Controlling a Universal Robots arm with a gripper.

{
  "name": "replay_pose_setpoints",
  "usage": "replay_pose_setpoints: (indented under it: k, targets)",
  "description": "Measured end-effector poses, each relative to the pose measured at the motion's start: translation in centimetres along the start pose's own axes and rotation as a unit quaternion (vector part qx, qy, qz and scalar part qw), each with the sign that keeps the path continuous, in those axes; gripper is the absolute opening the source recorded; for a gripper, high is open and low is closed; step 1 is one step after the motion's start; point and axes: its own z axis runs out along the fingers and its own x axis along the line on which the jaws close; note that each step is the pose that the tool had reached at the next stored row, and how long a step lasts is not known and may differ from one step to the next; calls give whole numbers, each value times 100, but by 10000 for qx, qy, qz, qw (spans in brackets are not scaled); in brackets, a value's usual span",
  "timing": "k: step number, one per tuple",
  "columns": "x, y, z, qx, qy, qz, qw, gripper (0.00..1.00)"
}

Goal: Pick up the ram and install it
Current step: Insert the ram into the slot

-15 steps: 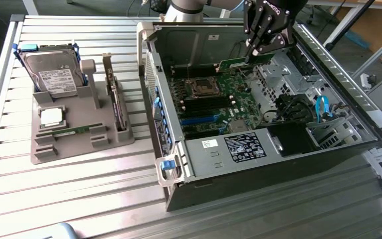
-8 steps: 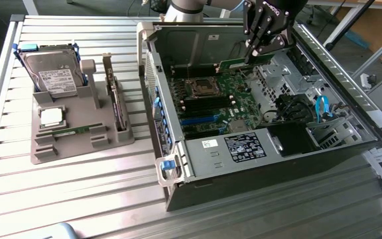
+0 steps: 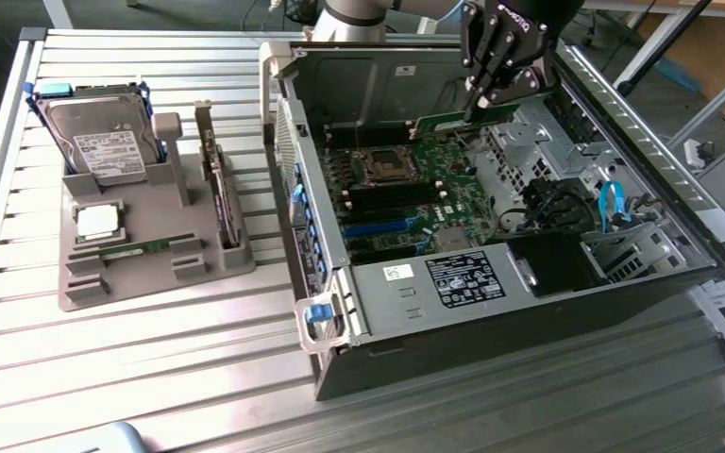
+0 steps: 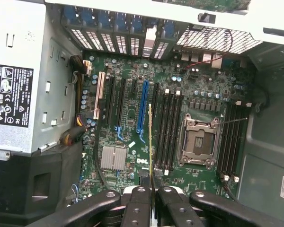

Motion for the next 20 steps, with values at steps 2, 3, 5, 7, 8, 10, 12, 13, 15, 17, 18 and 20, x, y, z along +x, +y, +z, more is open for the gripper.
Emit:
replay_pose_setpoints:
  k: [2,3,5,7,8,10,12,13,15,17,18,20]
  targets:
    - [0,0,7,0,0,0,10000,13]
    - [0,0,9,0,0,0,10000,13]
    - [0,0,13,0,0,0,10000,13]
    - [1,0,17,0,0,0,10000,13]
    - [1,0,17,0,1,0,10000,13]
    - [1,0,20,0,0,0,10000,13]
    - [1,0,23,0,0,0,10000,13]
    - [1,0,24,0,0,0,10000,13]
    - [1,0,28,0,0,0,10000,13]
    - [1,0,32,0,0,0,10000,13]
    - [1,0,39,0,0,0,10000,13]
    - [2,0,48,0,0,0,10000,13]
